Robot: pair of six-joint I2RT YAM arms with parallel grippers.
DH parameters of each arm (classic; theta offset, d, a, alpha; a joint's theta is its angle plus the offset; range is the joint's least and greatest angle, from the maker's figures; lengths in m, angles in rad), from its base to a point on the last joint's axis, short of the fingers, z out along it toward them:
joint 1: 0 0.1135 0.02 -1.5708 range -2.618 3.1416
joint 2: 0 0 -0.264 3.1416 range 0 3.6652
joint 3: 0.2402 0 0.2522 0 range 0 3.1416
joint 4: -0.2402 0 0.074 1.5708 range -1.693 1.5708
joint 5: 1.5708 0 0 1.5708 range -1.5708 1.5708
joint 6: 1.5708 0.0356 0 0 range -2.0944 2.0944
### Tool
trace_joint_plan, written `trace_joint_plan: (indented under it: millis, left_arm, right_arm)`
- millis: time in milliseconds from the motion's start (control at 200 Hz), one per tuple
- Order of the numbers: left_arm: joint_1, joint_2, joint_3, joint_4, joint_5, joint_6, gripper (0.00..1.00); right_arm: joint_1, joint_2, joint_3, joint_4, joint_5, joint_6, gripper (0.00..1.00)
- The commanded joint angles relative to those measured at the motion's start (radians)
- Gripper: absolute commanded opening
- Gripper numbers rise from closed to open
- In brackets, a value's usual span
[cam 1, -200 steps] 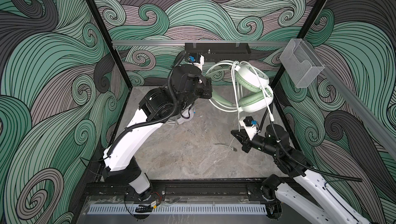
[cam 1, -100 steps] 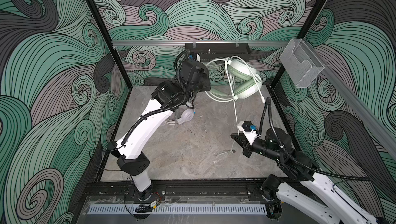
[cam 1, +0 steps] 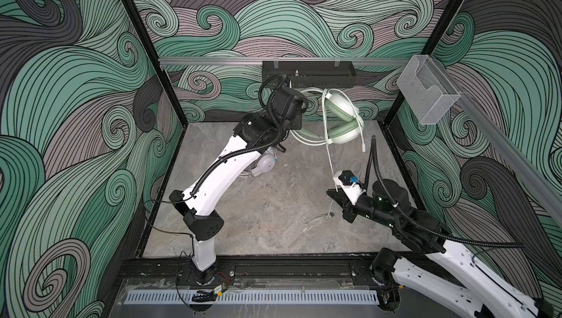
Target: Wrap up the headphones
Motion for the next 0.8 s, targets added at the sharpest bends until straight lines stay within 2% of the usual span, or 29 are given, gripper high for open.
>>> trace_joint_plan:
  millis: [0, 80, 190, 295, 515, 640, 796]
  left_arm:
    - [-0.018, 0.011, 0.121, 0.088, -0.200, -0.005, 0.00]
    - [-0.049, 0.026, 0.131, 0.108, -0.252, 0.083, 0.00]
    - [-0.094, 0.043, 0.121, 0.161, -0.340, 0.271, 0.00]
    - [-0.120, 0.016, 0.012, 0.254, -0.394, 0.411, 0.00]
    - [-0.125, -0.040, -0.143, 0.314, -0.395, 0.500, 0.00]
    - [-0.127, -0.046, -0.192, 0.293, -0.361, 0.577, 0.00]
    - [-0.128, -0.055, -0.251, 0.234, -0.336, 0.606, 0.00]
  right_arm:
    - [0.014, 0.021, 0.050, -0.062, 0.006, -0.003, 0.00]
    - [0.014, 0.038, 0.081, -0.059, 0.012, 0.002, 0.00]
    - [0.014, 0.085, 0.154, -0.089, 0.023, 0.021, 0.00]
    - [0.014, 0.120, 0.203, -0.106, 0.004, 0.046, 0.00]
    - [0.013, 0.175, 0.281, -0.139, -0.042, 0.084, 0.00]
    - [0.014, 0.202, 0.358, -0.205, 0.008, 0.049, 0.00]
    - [0.014, 0.255, 0.465, -0.307, 0.058, -0.019, 0.00]
